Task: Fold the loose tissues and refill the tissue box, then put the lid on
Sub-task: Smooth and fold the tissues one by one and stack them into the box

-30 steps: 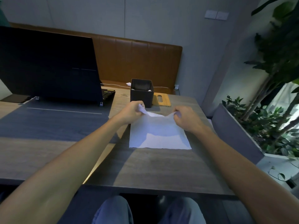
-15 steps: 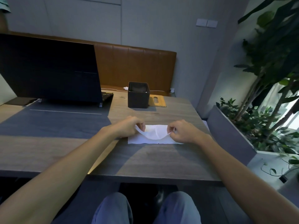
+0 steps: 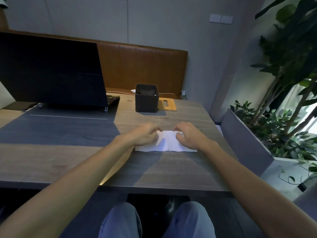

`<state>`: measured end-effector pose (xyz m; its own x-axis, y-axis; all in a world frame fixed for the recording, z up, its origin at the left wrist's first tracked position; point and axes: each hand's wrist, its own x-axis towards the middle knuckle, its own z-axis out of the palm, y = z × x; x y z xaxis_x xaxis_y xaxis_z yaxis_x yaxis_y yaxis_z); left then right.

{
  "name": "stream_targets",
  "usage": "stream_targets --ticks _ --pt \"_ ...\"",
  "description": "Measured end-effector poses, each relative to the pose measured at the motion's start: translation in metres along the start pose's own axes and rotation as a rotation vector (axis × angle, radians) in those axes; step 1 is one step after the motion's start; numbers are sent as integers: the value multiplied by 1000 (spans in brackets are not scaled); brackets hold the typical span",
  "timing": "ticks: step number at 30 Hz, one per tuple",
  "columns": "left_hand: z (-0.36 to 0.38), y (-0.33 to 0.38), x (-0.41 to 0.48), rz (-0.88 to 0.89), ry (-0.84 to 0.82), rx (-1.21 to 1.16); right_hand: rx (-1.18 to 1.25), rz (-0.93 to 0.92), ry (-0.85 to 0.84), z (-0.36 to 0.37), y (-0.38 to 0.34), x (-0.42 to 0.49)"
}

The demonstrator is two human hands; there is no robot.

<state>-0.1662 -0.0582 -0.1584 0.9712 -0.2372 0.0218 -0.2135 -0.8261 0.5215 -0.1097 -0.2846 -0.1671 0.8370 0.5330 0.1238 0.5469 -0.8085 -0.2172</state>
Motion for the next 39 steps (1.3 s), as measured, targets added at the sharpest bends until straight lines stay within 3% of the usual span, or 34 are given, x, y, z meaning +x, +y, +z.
stream_targets --ticks 6,13,18,21,25,32,36,39 --pt "46 -4 -1 9 -35 343 -33 -115 -7 30 -9 -4" --pt "28 -28 -12 -42 -129 381 -17 -19 -7 21 20 -18" --pt "43 -17 -5 -45 20 382 53 -40 26 19 -10 -13" --pt "46 -14 1 -53 -37 395 69 -91 -52 36 -28 -2" --pt "34 -22 2 -109 -94 450 -11 8 -133 42 -24 0" --pt "13 -42 -13 -149 -205 469 -22 158 -119 35 12 -10" --pt "9 -39 -19 -151 -95 586 51 194 -28 27 16 -3" --pt "15 -21 -16 -85 -9 502 102 282 -10 19 18 8"
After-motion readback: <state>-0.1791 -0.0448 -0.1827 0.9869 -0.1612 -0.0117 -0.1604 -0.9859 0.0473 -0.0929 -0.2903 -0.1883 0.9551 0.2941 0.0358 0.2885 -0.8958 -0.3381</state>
